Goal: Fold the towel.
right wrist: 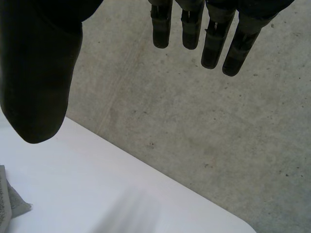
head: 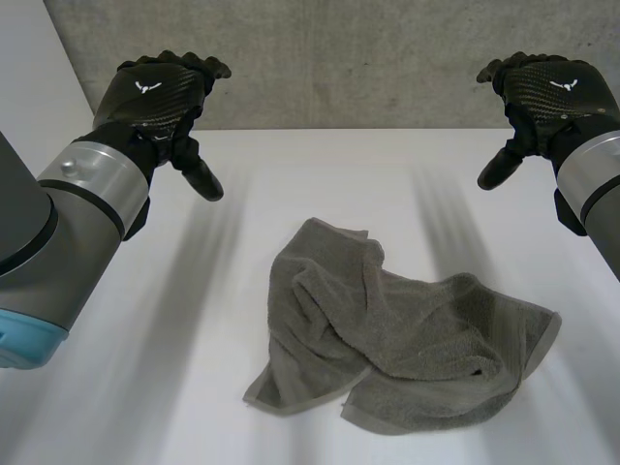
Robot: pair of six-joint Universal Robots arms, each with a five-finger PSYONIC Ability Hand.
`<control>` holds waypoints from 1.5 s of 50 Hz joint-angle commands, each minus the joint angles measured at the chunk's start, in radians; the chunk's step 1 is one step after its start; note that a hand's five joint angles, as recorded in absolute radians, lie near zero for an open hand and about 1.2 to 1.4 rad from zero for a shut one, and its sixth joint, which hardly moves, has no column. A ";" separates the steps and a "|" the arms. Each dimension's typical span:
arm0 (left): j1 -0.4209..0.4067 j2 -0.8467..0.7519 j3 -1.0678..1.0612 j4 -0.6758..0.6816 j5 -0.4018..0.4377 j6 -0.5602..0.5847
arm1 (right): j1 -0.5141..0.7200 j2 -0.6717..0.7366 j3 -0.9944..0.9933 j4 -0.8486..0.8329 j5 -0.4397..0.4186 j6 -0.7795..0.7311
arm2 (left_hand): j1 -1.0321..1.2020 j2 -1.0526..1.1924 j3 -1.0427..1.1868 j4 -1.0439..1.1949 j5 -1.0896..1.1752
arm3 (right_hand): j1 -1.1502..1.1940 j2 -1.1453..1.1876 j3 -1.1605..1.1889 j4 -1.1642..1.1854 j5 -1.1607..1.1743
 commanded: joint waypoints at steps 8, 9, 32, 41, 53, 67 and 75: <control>-0.007 0.006 -0.013 -0.015 0.009 0.005 | 0.003 -0.003 -0.011 0.044 -0.027 -0.054 | -0.029 -0.024 -0.012 -0.047 -0.161 | -0.049 -0.071 -0.071 -0.080 -0.058; -0.015 0.011 -0.027 -0.041 0.013 0.010 | 0.003 -0.003 -0.011 0.044 -0.027 -0.054 | 0.012 0.017 0.029 -0.006 -0.120 | -0.049 -0.071 -0.071 -0.080 -0.058; -0.133 0.022 -0.498 -0.155 0.182 0.116 | 0.012 -0.295 0.583 0.315 -0.500 -0.556 | 0.329 0.334 0.347 0.311 0.198 | 0.204 0.183 0.183 0.174 0.196; -0.172 -0.078 -0.499 0.012 0.158 0.114 | 0.075 -0.164 0.663 0.160 -0.469 -0.527 | 0.297 0.302 0.315 0.279 0.165 | 0.237 0.215 0.215 0.207 0.229; -0.184 -0.148 -0.487 0.085 0.122 0.116 | 0.098 -0.052 0.701 0.012 -0.415 -0.524 | 0.297 0.302 0.315 0.279 0.165 | 0.204 0.183 0.183 0.174 0.196; -0.211 -0.239 -0.463 0.132 0.115 0.119 | 0.101 0.018 0.706 -0.083 -0.334 -0.527 | 0.297 0.302 0.315 0.279 0.165 | 0.266 0.244 0.244 0.236 0.258; -0.216 -0.263 -0.438 0.152 0.113 0.119 | 0.101 0.017 0.704 -0.120 -0.297 -0.528 | 0.458 0.463 0.476 0.440 0.326 | 0.814 0.792 0.793 0.784 0.806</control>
